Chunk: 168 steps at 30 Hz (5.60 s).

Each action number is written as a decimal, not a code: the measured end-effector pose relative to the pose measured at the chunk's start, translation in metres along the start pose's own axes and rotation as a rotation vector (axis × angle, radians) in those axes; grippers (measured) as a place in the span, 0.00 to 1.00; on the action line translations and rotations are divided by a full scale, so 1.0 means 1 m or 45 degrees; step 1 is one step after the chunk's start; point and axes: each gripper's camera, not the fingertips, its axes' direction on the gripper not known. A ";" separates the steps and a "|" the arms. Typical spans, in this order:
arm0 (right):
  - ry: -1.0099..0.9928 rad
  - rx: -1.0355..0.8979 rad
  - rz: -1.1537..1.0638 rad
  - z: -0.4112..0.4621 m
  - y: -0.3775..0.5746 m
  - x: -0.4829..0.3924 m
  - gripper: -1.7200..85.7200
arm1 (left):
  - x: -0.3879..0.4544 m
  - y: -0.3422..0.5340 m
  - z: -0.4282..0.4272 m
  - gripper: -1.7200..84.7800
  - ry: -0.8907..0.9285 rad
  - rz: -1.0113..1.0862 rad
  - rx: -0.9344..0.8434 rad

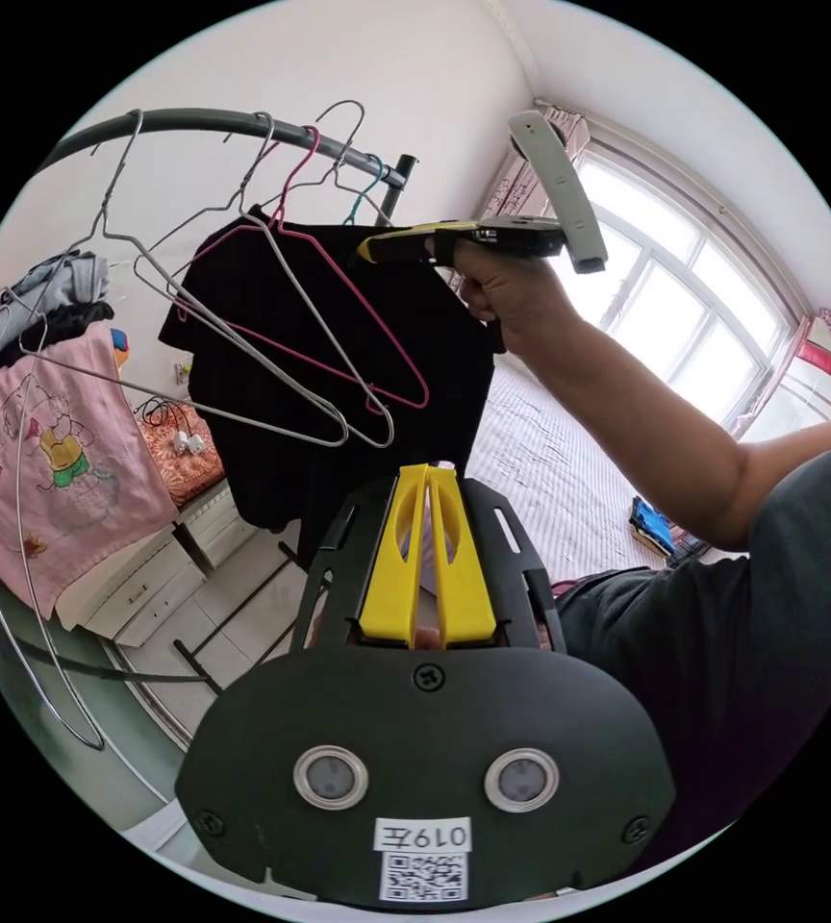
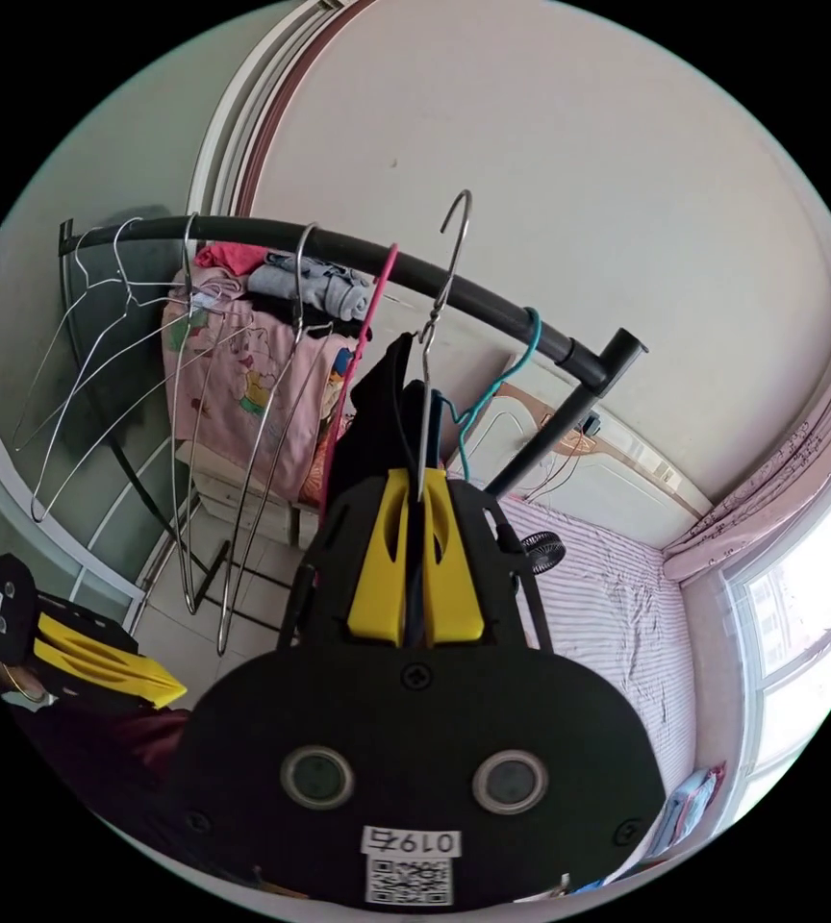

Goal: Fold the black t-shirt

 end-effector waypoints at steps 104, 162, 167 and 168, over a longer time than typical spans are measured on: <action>0.970 0.375 1.613 -0.073 1.214 0.253 0.01 | 1.354 -0.413 -0.005 0.10 0.811 1.685 -0.458; 0.383 -0.236 0.596 -0.053 1.211 0.371 0.13 | 1.364 -0.697 -0.206 0.02 0.942 1.932 0.085; -0.039 -0.237 0.471 -0.045 1.188 0.391 0.03 | 1.356 -0.746 -0.199 0.02 0.993 1.936 0.069; -0.047 -0.240 0.458 -0.044 1.184 0.391 0.02 | 1.355 -0.758 -0.195 0.02 0.995 1.912 0.048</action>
